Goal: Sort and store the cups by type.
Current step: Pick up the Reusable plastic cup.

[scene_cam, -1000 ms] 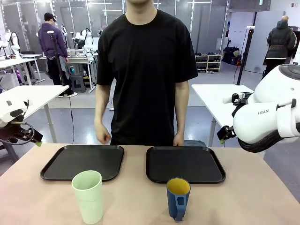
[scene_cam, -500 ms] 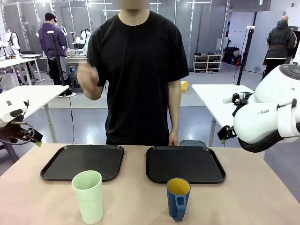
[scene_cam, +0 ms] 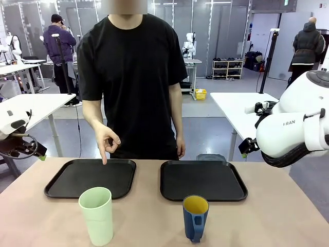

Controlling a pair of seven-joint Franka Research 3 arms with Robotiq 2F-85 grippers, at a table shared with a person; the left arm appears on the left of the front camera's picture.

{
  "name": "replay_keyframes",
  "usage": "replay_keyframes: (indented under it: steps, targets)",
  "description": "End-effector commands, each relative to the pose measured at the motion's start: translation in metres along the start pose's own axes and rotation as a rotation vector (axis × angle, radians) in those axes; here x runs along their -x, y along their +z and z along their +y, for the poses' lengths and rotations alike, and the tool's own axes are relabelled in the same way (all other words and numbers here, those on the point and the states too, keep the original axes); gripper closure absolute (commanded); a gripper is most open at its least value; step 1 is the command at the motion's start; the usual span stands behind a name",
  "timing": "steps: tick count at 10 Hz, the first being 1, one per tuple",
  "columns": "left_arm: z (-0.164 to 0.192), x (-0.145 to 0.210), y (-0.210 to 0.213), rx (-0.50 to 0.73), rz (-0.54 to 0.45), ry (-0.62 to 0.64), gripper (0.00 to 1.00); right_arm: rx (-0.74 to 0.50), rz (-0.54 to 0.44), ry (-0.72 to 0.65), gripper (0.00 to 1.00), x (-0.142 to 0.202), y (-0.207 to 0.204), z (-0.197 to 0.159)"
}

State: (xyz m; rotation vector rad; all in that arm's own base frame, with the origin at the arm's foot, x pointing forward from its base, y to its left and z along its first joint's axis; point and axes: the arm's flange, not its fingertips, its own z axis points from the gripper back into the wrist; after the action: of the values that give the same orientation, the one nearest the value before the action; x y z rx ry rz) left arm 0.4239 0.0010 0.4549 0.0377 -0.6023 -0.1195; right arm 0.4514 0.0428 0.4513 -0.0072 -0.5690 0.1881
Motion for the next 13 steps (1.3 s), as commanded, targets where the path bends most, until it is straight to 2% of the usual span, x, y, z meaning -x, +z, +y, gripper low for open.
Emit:
replay_keyframes:
  steps: [1,9,10,11,12,13]
  targets:
    - [0.001,0.000,0.000,-0.002,0.000,-0.003,0.00,0.007,-0.001,0.001,0.00,0.000,0.000,-0.001]
    - [0.000,0.000,0.000,0.000,0.000,0.000,0.00,0.007,-0.001,0.001,0.00,0.000,0.000,-0.001]
    - [-0.001,0.000,0.011,0.008,0.008,-0.097,0.00,0.007,-0.001,0.001,0.00,0.000,0.000,-0.001]
    - [-0.001,0.000,0.026,-0.002,0.030,-0.288,0.00,0.007,-0.001,0.001,0.00,0.000,0.000,-0.001]
    - [0.002,0.002,0.039,0.038,0.075,-0.540,0.00,0.007,-0.001,0.001,0.00,0.000,0.000,-0.001]
    - [0.008,0.002,0.045,-0.012,0.121,-0.639,0.00,0.007,-0.001,0.001,0.00,0.000,0.000,-0.001]
